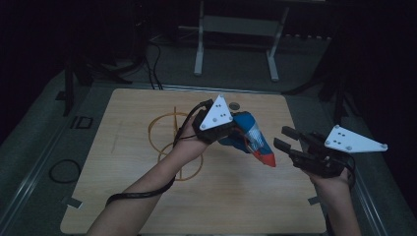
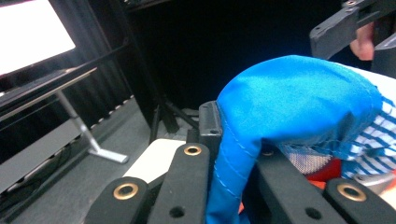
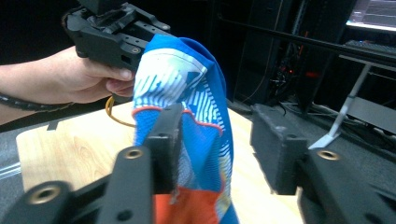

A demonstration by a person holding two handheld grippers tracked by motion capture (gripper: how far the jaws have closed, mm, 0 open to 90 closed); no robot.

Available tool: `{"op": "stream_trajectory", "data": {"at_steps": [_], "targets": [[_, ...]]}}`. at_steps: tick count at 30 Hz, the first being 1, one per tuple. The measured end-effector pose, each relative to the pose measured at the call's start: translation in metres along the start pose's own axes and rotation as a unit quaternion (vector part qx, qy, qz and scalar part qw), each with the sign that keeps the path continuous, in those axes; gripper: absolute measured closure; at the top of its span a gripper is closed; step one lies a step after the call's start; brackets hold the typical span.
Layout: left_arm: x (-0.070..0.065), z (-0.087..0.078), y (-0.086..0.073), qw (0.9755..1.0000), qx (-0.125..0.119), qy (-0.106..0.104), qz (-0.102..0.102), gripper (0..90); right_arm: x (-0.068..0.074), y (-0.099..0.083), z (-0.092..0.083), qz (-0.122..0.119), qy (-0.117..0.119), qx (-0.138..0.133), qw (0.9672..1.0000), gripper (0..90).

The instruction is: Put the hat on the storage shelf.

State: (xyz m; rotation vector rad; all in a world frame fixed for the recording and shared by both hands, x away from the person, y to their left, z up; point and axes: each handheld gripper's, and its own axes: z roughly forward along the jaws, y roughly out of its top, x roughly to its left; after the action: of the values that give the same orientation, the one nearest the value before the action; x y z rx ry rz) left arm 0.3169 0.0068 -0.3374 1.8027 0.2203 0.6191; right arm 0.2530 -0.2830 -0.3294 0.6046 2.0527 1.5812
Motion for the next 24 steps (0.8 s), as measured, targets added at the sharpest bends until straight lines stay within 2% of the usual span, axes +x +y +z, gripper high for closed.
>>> {"op": "stream_trajectory", "data": {"at_steps": [1,2,3,4,6,7,8,9,12,13,15,17,20,22,23,24], "targets": [[0.0,0.0,0.0,1.0,0.0,0.0,0.0,89.9,0.001,0.0,0.0,0.0,0.001,0.001,1.0,54.2],[0.0,-0.001,-0.002,0.9998,-0.011,-0.013,0.006,89.9,0.002,0.0,0.001,-0.001,0.009,0.002,1.0,54.6],[0.0,-0.001,-0.002,0.9998,-0.011,-0.013,0.006,89.9,0.002,0.0,0.001,-0.001,0.009,0.002,1.0,54.6],[0.0,-0.001,-0.002,0.9993,-0.022,-0.028,0.008,89.8,0.005,-0.002,0.004,-0.002,0.024,0.001,0.9997,55.8],[0.0,-0.002,-0.003,0.998,-0.037,-0.05,0.015,89.8,0.007,-0.003,0.006,-0.003,0.036,0.005,0.9993,56.2],[0.0,-0.002,-0.003,0.998,-0.037,-0.05,0.015,89.8,0.007,-0.004,0.008,-0.005,0.041,0.006,0.9991,57.4],[0.0,-0.002,-0.003,0.9973,-0.04,-0.061,0.013,89.8,0.007,-0.004,0.008,-0.005,0.041,0.006,0.9991,57.4],[0.0,-0.003,-0.004,0.9954,-0.048,-0.081,0.02,89.8,0.008,-0.004,0.009,-0.008,0.041,0.009,0.9991,57.9],[-0.001,-0.003,-0.005,0.9943,-0.054,-0.088,0.027,89.7,0.008,-0.004,0.009,-0.011,0.045,0.008,0.9989,57.9],[-0.001,-0.003,-0.006,0.9925,-0.06,-0.102,0.031,89.8,0.009,-0.004,0.009,-0.012,0.045,0.008,0.9989,57.9],[-0.002,-0.003,-0.009,0.9859,-0.088,-0.136,0.042,89.7,0.007,-0.004,0.007,-0.013,0.045,0.003,0.9989,58.1],[-0.002,-0.003,-0.011,0.9831,-0.094,-0.15,0.045,89.7,0.006,-0.005,0.006,-0.012,0.045,0.007,0.9989,58.0],[-0.002,-0.005,-0.012,0.9759,-0.12,-0.177,0.044,89.6,0.01,-0.008,0.008,-0.014,0.059,0.014,0.9981,56.0],[0.0,-0.006,-0.013,0.9653,-0.148,-0.212,0.036,89.6,0.016,-0.01,0.01,-0.018,0.063,0.016,0.9977,51.6],[0.0,-0.007,-0.012,0.9626,-0.156,-0.219,0.034,89.6,0.019,-0.01,0.01,-0.02,0.065,0.016,0.9975,49.7],[0.001,-0.008,-0.013,0.9578,-0.168,-0.231,0.031,89.6,0.022,-0.011,0.011,-0.021,0.068,0.016,0.9973,48.8]]}}
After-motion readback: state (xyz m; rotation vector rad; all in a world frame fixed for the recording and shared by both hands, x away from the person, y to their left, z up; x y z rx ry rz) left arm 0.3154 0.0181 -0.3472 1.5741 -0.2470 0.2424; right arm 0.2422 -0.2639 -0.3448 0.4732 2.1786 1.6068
